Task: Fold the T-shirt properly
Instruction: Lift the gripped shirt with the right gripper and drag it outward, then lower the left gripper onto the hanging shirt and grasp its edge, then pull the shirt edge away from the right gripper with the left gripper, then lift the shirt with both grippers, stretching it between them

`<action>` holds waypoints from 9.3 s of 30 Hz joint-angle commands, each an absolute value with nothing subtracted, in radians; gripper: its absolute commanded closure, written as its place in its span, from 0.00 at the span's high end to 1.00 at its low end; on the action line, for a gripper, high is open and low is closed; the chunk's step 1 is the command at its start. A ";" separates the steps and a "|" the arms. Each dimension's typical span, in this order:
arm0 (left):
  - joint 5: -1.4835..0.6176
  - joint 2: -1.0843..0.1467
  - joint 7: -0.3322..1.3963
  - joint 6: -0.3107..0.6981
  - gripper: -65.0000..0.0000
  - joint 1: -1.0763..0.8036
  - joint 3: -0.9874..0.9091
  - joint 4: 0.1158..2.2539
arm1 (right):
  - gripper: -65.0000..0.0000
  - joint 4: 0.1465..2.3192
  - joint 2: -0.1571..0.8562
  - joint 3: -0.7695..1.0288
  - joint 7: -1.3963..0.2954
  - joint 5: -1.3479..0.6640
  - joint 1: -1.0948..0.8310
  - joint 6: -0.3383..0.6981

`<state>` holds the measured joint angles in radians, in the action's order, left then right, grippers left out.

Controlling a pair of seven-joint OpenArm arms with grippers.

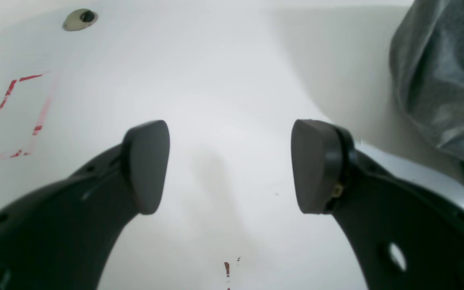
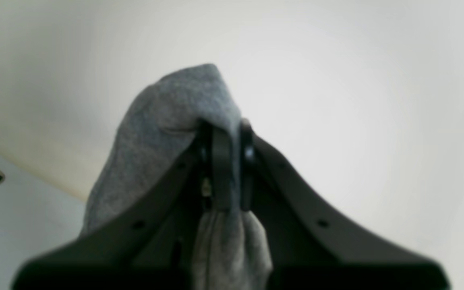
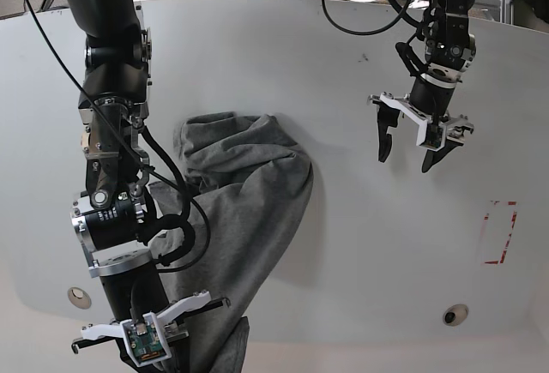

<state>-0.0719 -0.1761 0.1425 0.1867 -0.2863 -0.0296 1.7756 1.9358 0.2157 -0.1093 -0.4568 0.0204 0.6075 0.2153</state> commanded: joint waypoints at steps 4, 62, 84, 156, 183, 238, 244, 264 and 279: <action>-0.073 -0.151 0.140 0.186 0.68 -0.215 0.098 1.787 | 0.00 1.975 0.221 -0.081 -0.452 0.020 0.738 0.198; -0.065 -0.004 0.195 0.230 0.68 -0.062 0.234 1.579 | 0.00 1.901 0.120 -0.257 -0.457 0.008 0.934 0.223; -0.061 0.053 0.178 0.222 0.66 0.079 0.286 1.335 | 0.00 1.839 0.101 -0.256 -0.485 0.014 0.968 0.223; -0.125 -0.080 0.486 0.295 0.00 0.034 -0.185 1.744 | 0.00 1.799 0.168 -0.213 -0.495 0.019 0.904 0.239; -0.215 -0.045 0.868 0.350 0.00 0.213 -0.297 2.050 | 0.00 1.503 0.199 -0.182 -0.412 0.018 1.012 0.244; -0.258 -0.218 1.153 0.356 0.00 0.790 -0.348 2.065 | 0.00 1.693 0.351 -0.119 -0.479 -0.029 1.049 0.378; -0.259 -0.227 1.149 0.355 0.00 0.800 -0.354 2.067 | 0.00 1.700 0.354 -0.116 -0.503 -0.026 1.038 0.377; -0.263 -0.187 1.137 0.360 0.00 0.716 -0.388 2.063 | 0.00 1.777 0.376 -0.040 -0.511 -0.065 0.792 0.383; -0.281 -0.178 1.127 0.378 0.00 0.402 -0.396 2.064 | 0.00 1.871 0.368 0.113 -0.518 -0.077 0.543 0.385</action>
<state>-0.2707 -0.1722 1.1507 0.3782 0.4244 -0.3912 2.0525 1.8412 0.3569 0.0868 -0.5453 -0.0795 0.5560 0.3981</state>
